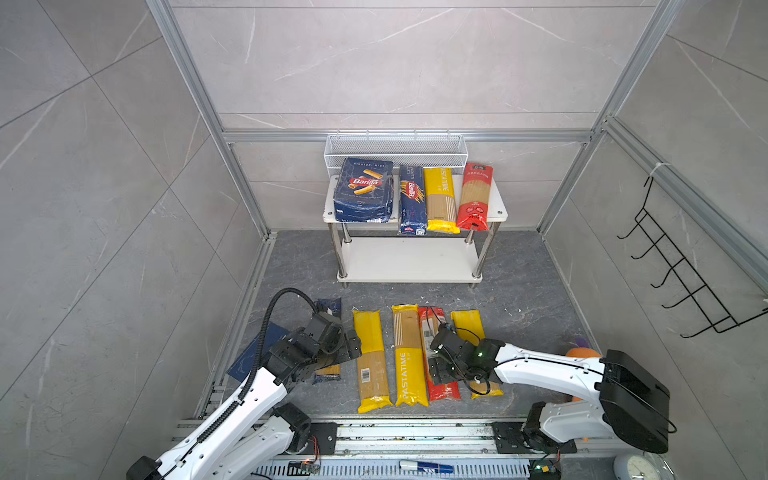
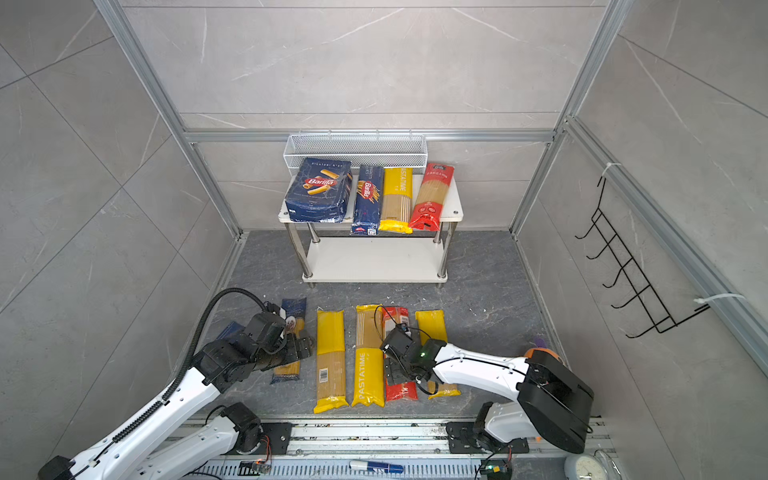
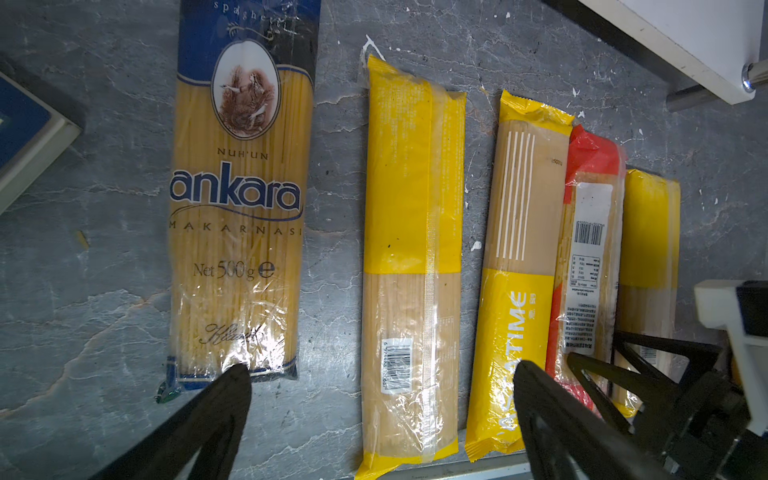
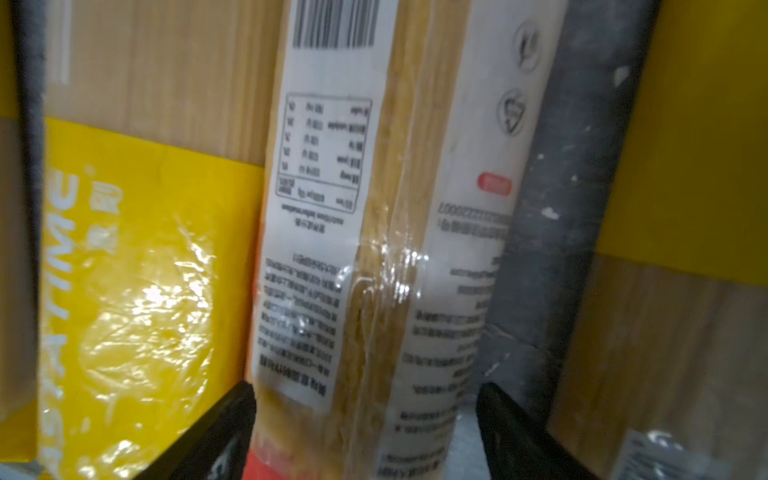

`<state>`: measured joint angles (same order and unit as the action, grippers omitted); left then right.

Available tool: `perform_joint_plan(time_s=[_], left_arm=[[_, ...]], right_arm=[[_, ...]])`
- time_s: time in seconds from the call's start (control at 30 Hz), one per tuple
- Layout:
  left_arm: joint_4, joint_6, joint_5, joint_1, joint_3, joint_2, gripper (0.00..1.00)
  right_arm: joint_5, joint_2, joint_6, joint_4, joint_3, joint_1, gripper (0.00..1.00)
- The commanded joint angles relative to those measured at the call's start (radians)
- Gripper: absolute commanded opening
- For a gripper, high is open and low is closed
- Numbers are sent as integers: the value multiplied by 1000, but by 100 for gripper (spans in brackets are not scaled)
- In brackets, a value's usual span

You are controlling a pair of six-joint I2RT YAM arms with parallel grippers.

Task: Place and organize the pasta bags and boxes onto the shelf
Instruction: 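Grasp the red-and-white labelled spaghetti bag with the right gripper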

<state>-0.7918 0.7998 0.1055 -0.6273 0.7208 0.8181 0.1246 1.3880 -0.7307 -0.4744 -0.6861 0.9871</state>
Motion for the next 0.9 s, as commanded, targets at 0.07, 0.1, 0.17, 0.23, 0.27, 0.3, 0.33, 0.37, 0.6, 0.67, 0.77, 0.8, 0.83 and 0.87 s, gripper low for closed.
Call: perform_joint_plan(time_s=[0.07,0.1,0.17,0.23,0.27,0.3,0.33,0.37,0.6,0.67,0.77,0.8,0.83,0.87], left_arm=[[-20,-22,20,5,36,0,100],[-23,-22,20,5,35,-1,100],[-30,-21,24,6,31,-10,100],[-35,-21,28,5,27,-20,100],[-37,-20,29,5,25,-26,100],[-40,-19,30,5,23,-30,100],[-42,-19,31,5,23,-35,100],[-44,-18,32,5,22,-37,100],[-61,-14,39,5,17,-55,100],[-65,-15,42,5,19,-62,100],[-69,-16,46,5,20,-66,100],[-68,-16,47,5,20,-66,100],[-69,-16,48,5,20,-65,100],[-68,-16,48,5,22,-64,100]], right_arm=[[60,94,-64,24,10,40,86],[60,104,-69,31,11,43,86],[59,125,-77,44,14,49,86],[67,150,-86,42,12,51,86],[69,164,-90,44,15,54,85],[69,178,-92,47,14,56,85],[69,199,-93,49,14,56,84],[69,213,-95,50,13,57,81],[49,264,-129,91,36,64,27],[54,225,-135,95,51,68,21],[59,133,-128,89,72,71,13],[64,98,-128,83,77,72,12],[68,64,-124,76,79,72,11],[75,38,-122,66,78,71,10]])
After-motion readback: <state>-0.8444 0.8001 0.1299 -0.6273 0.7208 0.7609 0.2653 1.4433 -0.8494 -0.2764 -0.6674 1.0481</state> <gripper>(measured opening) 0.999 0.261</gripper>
